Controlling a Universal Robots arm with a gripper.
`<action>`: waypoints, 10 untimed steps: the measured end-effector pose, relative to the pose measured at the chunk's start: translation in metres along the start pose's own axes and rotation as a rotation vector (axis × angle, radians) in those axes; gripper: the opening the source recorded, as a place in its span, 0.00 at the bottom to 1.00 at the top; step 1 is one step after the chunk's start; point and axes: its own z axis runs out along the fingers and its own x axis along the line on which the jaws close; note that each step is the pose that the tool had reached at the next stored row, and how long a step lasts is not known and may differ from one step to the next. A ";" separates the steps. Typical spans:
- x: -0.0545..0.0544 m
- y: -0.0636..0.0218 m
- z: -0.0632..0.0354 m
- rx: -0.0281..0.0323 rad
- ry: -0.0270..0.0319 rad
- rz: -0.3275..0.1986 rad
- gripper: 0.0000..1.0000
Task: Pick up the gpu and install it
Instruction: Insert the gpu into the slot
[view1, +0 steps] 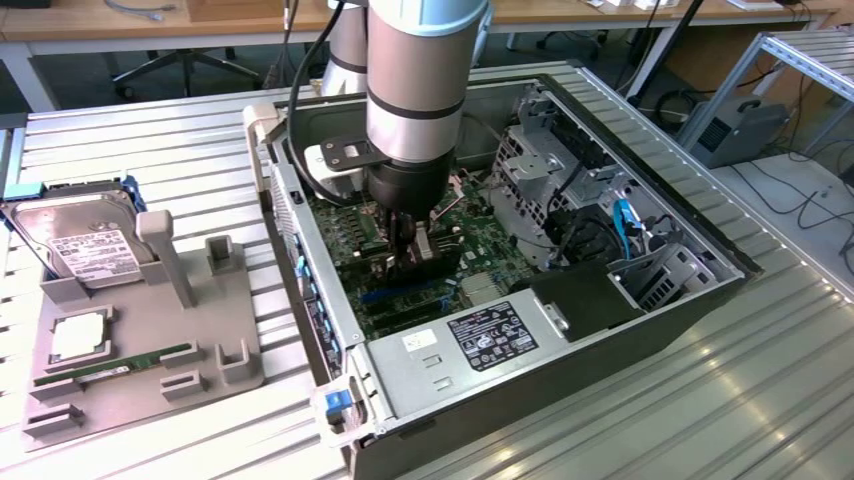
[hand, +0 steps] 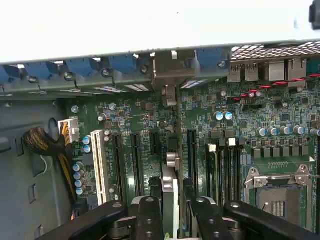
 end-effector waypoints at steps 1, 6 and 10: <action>0.000 0.0000 0.0001 0.0000 0.0001 0.001 0.27; -0.002 0.0002 0.0006 -0.0003 0.0005 0.012 0.27; -0.004 -0.0003 0.0005 0.0004 -0.0007 -0.020 0.27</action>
